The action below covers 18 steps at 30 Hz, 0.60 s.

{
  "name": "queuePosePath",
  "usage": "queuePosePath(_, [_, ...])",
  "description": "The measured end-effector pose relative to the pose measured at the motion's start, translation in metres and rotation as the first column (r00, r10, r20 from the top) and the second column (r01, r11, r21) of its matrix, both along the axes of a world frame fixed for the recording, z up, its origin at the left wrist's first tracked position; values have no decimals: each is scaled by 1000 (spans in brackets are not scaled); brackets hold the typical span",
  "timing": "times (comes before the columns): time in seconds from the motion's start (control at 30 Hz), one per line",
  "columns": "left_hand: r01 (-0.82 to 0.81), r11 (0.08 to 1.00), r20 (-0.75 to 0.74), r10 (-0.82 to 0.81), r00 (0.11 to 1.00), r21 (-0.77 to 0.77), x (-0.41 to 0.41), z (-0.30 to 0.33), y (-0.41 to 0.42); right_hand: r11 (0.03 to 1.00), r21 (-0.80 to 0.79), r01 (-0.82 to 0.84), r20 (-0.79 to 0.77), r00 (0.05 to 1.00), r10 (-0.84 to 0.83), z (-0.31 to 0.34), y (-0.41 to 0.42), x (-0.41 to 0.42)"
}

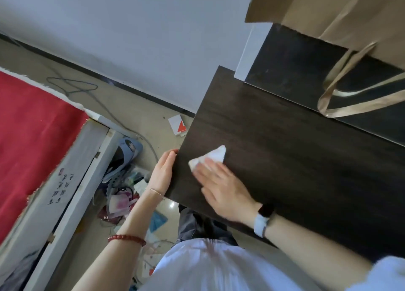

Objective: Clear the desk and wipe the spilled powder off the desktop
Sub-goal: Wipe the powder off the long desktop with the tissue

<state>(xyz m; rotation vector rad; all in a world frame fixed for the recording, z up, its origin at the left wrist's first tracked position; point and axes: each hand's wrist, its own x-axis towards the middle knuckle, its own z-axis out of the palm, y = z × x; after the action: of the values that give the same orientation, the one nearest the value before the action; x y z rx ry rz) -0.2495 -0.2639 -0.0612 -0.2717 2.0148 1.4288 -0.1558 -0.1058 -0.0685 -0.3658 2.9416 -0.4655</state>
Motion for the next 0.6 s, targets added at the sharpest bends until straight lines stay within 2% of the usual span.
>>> queuePosePath(0.03, [8, 1000, -1, -8, 1000, -9, -2, 0, 1, 990, -13, -144, 31, 989, 144, 4, -8, 22])
queuePosePath(0.07, [30, 999, -14, -31, 999, -37, -3, 0, 3, 982, -17, -188, 36, 981, 188, 7, 1, 31])
queuePosePath(0.1, [58, 995, -37, -61, 997, -82, -4, 0, 5, 991, -27, -131, 2, 991, 131, 7, 20, 29])
queuePosePath(0.17, [110, 976, -93, -129, 987, -187, -8, 1, 18, 978, 12, 207, -75, 976, -206, 1, 72, 12])
queuePosePath(0.2, [133, 963, -123, -165, 979, -233, -11, 0, 26, 909, 64, 412, -120, 907, -403, 1, 97, 3])
queuePosePath(0.23, [157, 946, -154, -206, 966, -282, -14, 0, 34, 786, 88, 612, -137, 789, -599, 3, 120, -7])
queuePosePath(0.27, [182, 923, -176, -253, 951, -340, -17, 0, 42, 629, 74, 774, -128, 633, -763, 4, 134, -17])
queuePosePath(0.3, [198, 897, -189, -290, 938, -396, -20, 0, 49, 458, 57, 887, -100, 462, -882, 4, 141, -31])
queuePosePath(0.33, [205, 871, -185, -314, 931, -446, -23, -1, 54, 328, 49, 943, -86, 332, -940, 5, 141, -48])
queuePosePath(0.37, [203, 849, -182, -327, 928, -488, -25, -1, 58, 306, 38, 951, -83, 308, -948, 4, 135, -67])
queuePosePath(0.4, [195, 828, -181, -333, 925, -525, -25, -2, 60, 386, 16, 922, -114, 385, -916, 3, 123, -86])
queuePosePath(0.43, [190, 809, -180, -340, 923, -556, -24, -1, 60, 523, 6, 852, -140, 519, -843, 0, 106, -104])
queuePosePath(0.5, [179, 786, -186, -349, 918, -592, -22, -1, 61, 800, 0, 600, -147, 791, -594, -4, 70, -129])
queuePosePath(0.53, [175, 782, -190, -350, 917, -598, -22, -1, 61, 869, -21, 494, -121, 862, -493, -4, 60, -133])
queuePosePath(0.6, [166, 779, -191, -345, 919, -604, -21, 0, 62, 898, -61, 436, -108, 891, -441, 0, 70, -126])
